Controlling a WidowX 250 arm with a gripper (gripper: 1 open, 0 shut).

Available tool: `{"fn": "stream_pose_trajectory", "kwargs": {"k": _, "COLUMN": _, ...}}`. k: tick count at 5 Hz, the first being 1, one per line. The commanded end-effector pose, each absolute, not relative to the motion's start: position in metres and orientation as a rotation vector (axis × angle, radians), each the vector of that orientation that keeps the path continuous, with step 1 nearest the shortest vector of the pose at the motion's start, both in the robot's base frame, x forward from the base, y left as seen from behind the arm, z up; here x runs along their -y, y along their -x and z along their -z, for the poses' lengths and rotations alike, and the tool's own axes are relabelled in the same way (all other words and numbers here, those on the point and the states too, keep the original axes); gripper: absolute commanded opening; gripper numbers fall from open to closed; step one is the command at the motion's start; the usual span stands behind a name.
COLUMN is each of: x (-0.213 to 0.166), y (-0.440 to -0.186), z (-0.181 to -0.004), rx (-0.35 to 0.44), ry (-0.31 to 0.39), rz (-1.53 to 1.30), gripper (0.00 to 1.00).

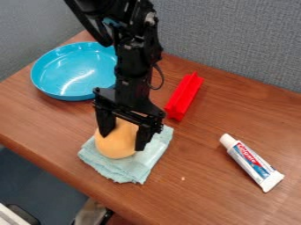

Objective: Put the yellow ball on the blue plate

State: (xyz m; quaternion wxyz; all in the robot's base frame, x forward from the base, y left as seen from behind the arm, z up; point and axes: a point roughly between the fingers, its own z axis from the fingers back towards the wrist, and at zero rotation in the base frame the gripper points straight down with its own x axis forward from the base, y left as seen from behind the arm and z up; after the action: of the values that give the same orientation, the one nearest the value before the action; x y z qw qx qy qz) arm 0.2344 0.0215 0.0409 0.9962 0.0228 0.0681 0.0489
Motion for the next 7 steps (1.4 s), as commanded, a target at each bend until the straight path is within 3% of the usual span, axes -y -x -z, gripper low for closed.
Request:
{"fn": "stream_pose_trajectory", "kwargs": {"k": 1, "x": -0.0184, "y": -0.2368, "z": -0.0379, "rx": -0.128, "ry": -0.029, "rz": -0.092, "gripper": 1.0}}
{"fn": "stream_pose_trajectory", "kwargs": {"k": 7, "x": -0.0164, "y": -0.2346, "z": -0.0334, "rx": -0.15, "ry": -0.019, "rz": -0.093, "gripper": 1.0}}
